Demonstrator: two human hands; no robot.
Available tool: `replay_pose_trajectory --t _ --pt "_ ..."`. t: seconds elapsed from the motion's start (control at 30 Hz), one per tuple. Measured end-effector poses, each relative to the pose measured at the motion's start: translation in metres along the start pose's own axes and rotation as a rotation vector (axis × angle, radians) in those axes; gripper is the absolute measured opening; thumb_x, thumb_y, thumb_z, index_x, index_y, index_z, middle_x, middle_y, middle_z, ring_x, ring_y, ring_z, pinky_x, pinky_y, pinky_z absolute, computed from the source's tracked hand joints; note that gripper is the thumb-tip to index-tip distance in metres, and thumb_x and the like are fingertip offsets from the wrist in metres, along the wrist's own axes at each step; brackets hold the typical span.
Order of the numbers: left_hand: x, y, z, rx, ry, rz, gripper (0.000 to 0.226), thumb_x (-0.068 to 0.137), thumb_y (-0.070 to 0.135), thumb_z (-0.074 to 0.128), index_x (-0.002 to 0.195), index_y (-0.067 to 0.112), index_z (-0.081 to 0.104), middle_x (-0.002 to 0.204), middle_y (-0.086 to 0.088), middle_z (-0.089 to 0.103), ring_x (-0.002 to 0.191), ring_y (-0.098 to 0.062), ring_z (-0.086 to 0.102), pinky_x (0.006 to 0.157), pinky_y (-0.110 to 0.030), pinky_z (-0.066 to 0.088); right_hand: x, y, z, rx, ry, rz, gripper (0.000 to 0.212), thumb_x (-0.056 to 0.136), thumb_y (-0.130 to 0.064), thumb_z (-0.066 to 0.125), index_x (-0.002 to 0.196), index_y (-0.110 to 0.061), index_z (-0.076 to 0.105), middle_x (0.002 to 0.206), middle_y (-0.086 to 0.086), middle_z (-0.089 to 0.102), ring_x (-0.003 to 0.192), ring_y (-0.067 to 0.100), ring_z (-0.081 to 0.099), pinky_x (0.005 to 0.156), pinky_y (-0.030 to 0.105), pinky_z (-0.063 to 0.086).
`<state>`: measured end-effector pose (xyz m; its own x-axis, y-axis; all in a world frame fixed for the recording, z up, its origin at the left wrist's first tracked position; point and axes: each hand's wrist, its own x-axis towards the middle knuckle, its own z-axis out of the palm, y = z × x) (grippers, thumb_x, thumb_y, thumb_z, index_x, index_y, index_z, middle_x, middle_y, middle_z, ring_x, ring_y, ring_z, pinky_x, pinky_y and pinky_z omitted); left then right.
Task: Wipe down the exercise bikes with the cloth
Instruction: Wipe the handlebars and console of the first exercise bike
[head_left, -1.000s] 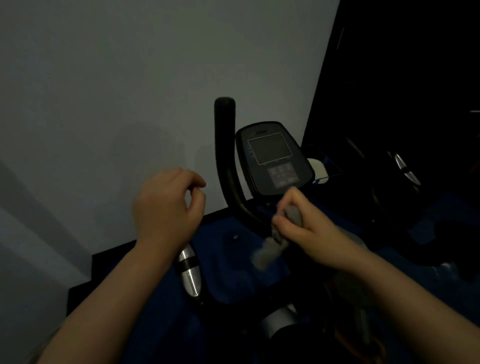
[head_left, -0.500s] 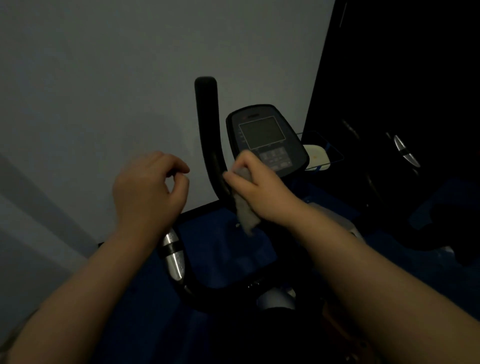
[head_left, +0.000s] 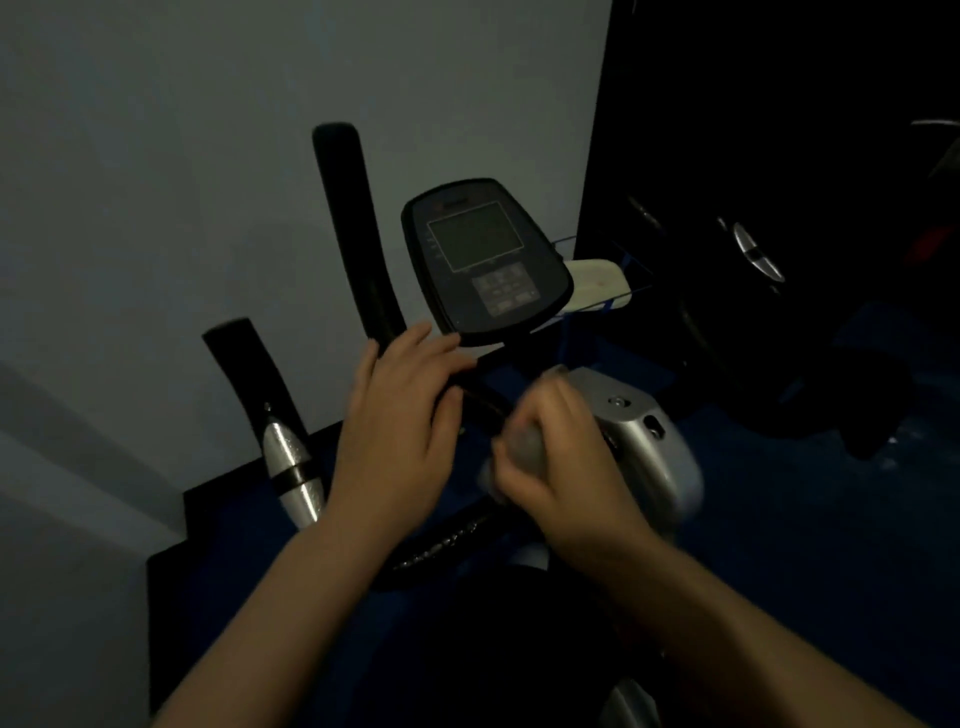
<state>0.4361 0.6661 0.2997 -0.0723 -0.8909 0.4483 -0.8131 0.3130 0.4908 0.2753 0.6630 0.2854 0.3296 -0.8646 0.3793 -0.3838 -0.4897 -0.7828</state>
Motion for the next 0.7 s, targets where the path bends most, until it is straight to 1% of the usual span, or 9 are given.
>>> replay_pose_trajectory --t 0.1,0.13,0.23,0.3,0.4,0.47,0.53,0.63,0.7 --pt "-0.004 -0.002 0.006 0.035 -0.009 0.008 0.033 0.096 0.025 0.035 0.119 0.023 0.058 0.127 0.007 0.056 0.137 -0.010 0.030 0.115 -0.052 0.021 -0.042 0.010 -0.013 0.127 -0.020 0.051 0.022 0.076 -0.022 0.062 0.072 -0.030 0.042 0.073 -0.015 0.047 0.065 0.005 0.048 0.062 0.014 0.041" --pt "-0.003 -0.002 0.006 0.039 -0.007 0.005 0.033 0.096 0.025 0.034 0.119 0.023 0.058 0.126 0.007 0.056 0.137 -0.010 0.030 0.113 -0.053 0.023 -0.037 0.010 -0.013 0.117 -0.018 0.059 0.021 0.077 -0.022 0.062 0.072 -0.028 0.043 0.074 -0.014 0.048 0.065 0.005 0.048 0.062 0.015 0.042" --pt "-0.003 -0.002 0.008 0.076 -0.015 0.011 0.033 0.096 0.025 0.032 0.119 0.022 0.057 0.124 0.006 0.056 0.136 -0.011 0.030 0.113 -0.054 0.024 0.003 0.001 0.000 0.027 0.065 0.047 0.018 0.086 -0.021 0.058 0.081 -0.022 0.041 0.085 -0.006 0.046 0.075 0.009 0.045 0.067 0.020 0.039" --pt "-0.004 -0.002 0.008 0.097 -0.017 0.013 0.032 0.096 0.024 0.033 0.118 0.021 0.057 0.123 0.005 0.056 0.136 -0.013 0.031 0.112 -0.054 0.025 0.011 -0.003 0.006 0.071 0.089 0.068 0.017 0.089 -0.018 0.057 0.083 -0.019 0.041 0.086 -0.003 0.044 0.077 0.012 0.046 0.068 0.025 0.041" --pt "-0.002 -0.001 0.008 0.097 0.002 0.014 0.030 0.095 0.021 0.036 0.116 0.021 0.058 0.122 0.005 0.057 0.135 -0.014 0.032 0.111 -0.055 0.026 -0.037 0.009 -0.006 0.052 0.083 0.040 0.012 0.083 -0.029 0.055 0.080 -0.026 0.044 0.078 -0.007 0.046 0.069 0.011 0.049 0.064 0.020 0.042" --pt "-0.003 -0.001 0.008 0.091 0.010 0.011 0.030 0.095 0.022 0.035 0.116 0.021 0.058 0.121 0.006 0.057 0.135 -0.013 0.032 0.110 -0.055 0.027 -0.066 0.013 -0.016 0.043 0.034 0.046 0.009 0.081 -0.038 0.053 0.078 -0.033 0.046 0.074 -0.004 0.051 0.066 0.011 0.054 0.062 0.025 0.048" --pt "-0.003 -0.002 0.008 0.096 -0.003 0.010 0.031 0.095 0.024 0.035 0.116 0.022 0.058 0.121 0.006 0.058 0.135 -0.014 0.033 0.110 -0.055 0.027 -0.045 0.015 -0.014 -0.004 0.032 -0.025 0.011 0.083 -0.031 0.054 0.077 -0.032 0.045 0.075 -0.006 0.048 0.070 0.012 0.051 0.065 0.027 0.045" --pt "-0.001 -0.003 0.003 0.116 -0.060 0.016 0.031 0.095 0.023 0.038 0.119 0.023 0.058 0.124 0.009 0.057 0.135 -0.013 0.034 0.111 -0.054 0.027 0.021 -0.003 0.000 0.014 0.001 -0.019 0.013 0.085 -0.017 0.055 0.081 -0.016 0.043 0.082 -0.002 0.044 0.081 0.016 0.045 0.072 0.030 0.039" --pt "0.001 0.000 -0.005 0.013 -0.043 0.002 0.033 0.093 0.018 0.042 0.122 0.023 0.057 0.126 0.013 0.054 0.134 -0.008 0.035 0.113 -0.048 0.028 0.034 -0.004 0.003 0.042 -0.010 0.007 0.014 0.089 -0.015 0.055 0.084 -0.017 0.042 0.087 -0.004 0.045 0.086 0.015 0.046 0.075 0.031 0.040"
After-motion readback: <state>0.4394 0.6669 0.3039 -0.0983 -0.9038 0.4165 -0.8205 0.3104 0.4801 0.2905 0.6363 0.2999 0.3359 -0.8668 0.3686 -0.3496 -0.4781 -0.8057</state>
